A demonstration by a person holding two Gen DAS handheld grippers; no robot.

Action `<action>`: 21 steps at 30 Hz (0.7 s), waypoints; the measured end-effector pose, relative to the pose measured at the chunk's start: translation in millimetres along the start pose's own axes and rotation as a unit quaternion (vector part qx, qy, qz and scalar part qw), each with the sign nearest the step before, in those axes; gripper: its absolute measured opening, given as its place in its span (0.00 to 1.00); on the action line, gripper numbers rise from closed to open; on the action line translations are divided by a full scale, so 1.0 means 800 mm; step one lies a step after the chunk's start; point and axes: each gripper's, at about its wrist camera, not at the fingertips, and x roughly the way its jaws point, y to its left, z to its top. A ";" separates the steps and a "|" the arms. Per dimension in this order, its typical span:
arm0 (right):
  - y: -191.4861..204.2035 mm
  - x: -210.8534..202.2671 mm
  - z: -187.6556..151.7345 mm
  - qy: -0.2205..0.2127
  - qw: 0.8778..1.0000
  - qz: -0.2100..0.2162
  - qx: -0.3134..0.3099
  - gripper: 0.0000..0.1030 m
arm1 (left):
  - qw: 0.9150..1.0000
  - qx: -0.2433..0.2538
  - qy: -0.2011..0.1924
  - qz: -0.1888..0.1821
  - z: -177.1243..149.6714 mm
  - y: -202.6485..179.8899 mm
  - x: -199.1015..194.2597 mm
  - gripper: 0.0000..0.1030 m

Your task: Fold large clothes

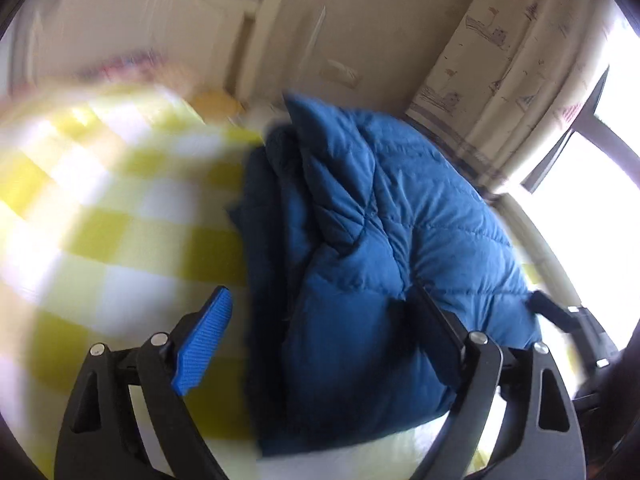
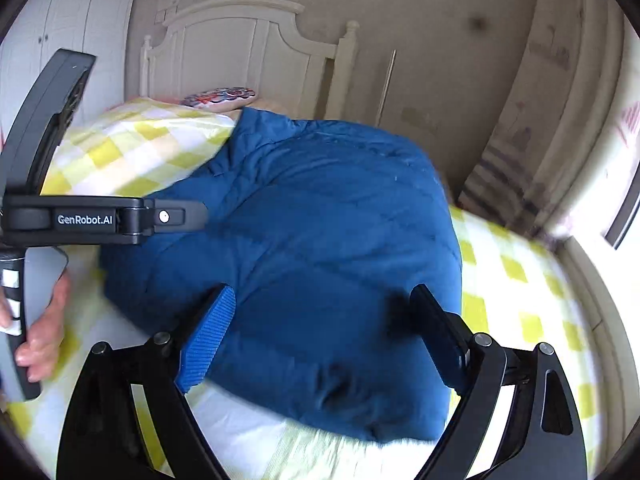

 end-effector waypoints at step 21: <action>0.009 -0.125 -0.079 -0.067 0.994 -0.043 0.072 0.95 | 0.961 0.106 -0.207 0.151 -0.087 -0.134 -0.192 0.98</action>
